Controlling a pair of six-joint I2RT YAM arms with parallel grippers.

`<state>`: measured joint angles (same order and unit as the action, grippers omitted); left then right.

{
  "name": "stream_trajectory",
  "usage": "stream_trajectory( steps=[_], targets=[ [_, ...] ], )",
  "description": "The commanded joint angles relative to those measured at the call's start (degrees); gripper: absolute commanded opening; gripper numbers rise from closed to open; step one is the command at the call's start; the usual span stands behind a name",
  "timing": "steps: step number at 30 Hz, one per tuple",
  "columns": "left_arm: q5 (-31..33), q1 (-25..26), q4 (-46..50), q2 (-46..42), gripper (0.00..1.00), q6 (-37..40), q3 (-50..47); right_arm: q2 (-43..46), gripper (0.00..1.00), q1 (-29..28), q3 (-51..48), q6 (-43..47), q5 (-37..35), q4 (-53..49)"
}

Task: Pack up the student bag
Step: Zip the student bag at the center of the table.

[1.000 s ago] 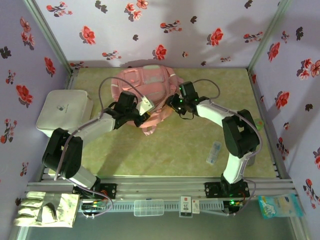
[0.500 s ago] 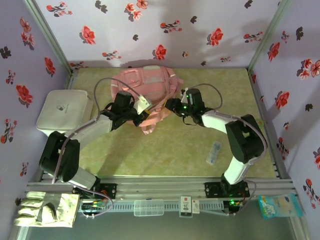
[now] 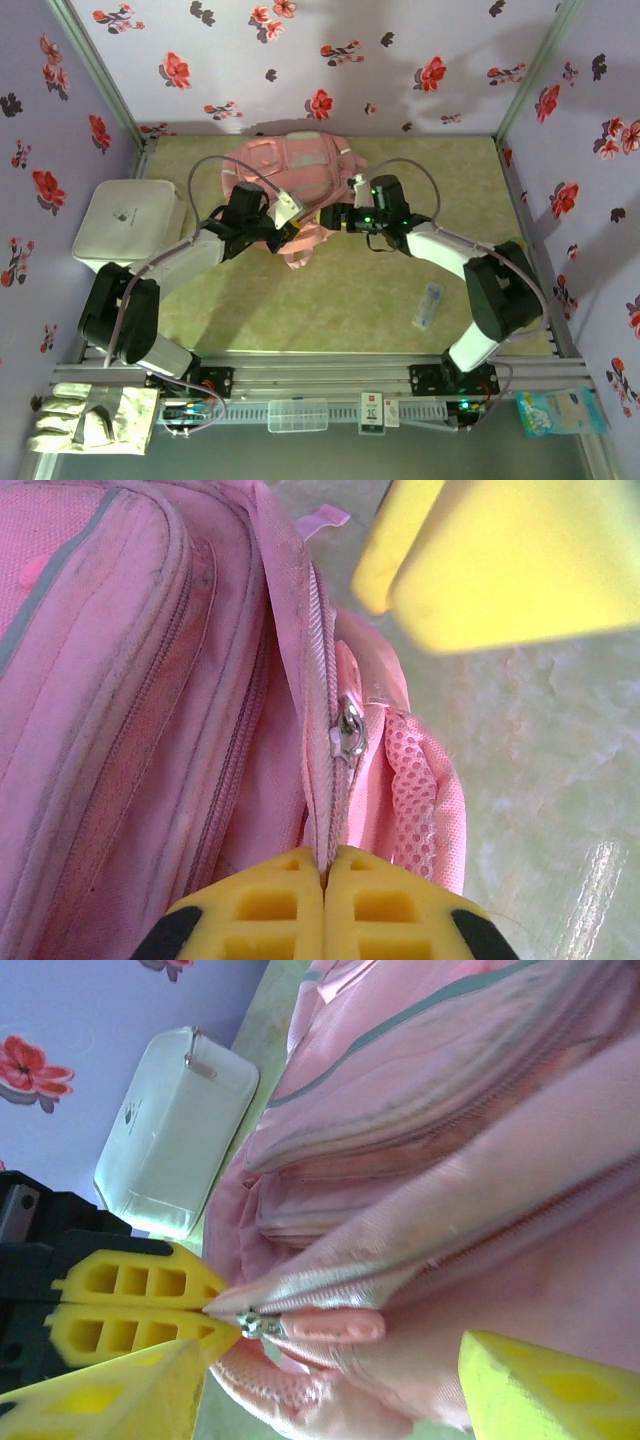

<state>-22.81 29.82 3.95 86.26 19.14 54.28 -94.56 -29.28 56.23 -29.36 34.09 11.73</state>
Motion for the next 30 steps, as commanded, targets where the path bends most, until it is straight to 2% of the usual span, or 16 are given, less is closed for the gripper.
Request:
stream_trajectory(
  steps=[1, 12, 20, 23, 30],
  targets=[
    [-4.68, 0.15, -1.86, -2.25, 0.0, -0.85, 2.99, -2.31, 0.68, -0.82, 3.22, 3.49, 1.61, -1.0],
    [-4.27, 0.15, -1.75, -1.53, 0.0, -1.18, 3.64, -4.98, 0.6, -2.18, 5.72, 7.11, 5.25, -4.37],
    [-3.14, 0.15, -1.57, -0.52, 0.0, -0.92, 4.16, -1.18, 0.47, -2.36, 1.97, 8.34, 3.16, -5.58],
    [-3.12, 0.15, -1.57, -0.41, 0.0, -0.93, 4.17, -0.76, 0.38, -2.36, 1.77, 8.7, 2.66, -5.66],
    [-2.76, 0.15, -1.13, -0.09, 0.0, -0.96, 4.43, -0.58, 0.28, -2.79, 2.02, 10.09, 1.03, -6.83]
  ],
)
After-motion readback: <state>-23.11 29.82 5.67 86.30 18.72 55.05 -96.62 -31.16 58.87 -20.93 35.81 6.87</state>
